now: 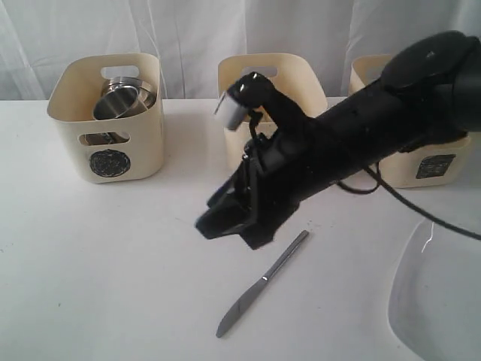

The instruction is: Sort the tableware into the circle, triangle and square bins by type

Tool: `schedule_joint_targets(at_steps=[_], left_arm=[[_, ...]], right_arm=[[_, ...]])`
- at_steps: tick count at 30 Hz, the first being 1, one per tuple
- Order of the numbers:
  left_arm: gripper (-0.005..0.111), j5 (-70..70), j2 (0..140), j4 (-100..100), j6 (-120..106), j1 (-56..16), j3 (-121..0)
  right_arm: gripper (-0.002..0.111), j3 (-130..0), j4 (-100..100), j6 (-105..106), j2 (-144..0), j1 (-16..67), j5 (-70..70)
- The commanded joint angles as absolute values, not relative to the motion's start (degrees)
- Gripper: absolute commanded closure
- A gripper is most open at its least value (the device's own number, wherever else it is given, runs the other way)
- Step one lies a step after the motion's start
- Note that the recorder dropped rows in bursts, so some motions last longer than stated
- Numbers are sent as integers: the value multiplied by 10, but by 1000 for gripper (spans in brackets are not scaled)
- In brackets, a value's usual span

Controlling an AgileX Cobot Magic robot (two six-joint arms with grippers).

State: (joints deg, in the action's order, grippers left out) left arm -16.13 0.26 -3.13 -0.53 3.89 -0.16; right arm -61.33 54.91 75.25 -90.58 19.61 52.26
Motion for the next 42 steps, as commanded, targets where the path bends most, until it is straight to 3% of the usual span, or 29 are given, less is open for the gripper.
schedule_joint_targets(at_steps=[1, 8, 20, 23, 42], left_arm=[[107, -162, 0, -33, 0, 39, 0], [107, -162, 0, -33, 0, 39, 0], [107, -162, 0, -33, 0, 39, 0], [107, -162, 0, -33, 0, 39, 0], [107, -162, 0, -33, 0, 39, 0]], right_arm=[[68, -664, 279, 676, -914, 196, 492], [57, -668, 209, 806, -925, 233, 465], [59, -668, 140, 773, -1001, 256, 387], [59, -668, 103, 743, -1028, 256, 451], [59, -668, 64, 742, -1105, 239, 409]])
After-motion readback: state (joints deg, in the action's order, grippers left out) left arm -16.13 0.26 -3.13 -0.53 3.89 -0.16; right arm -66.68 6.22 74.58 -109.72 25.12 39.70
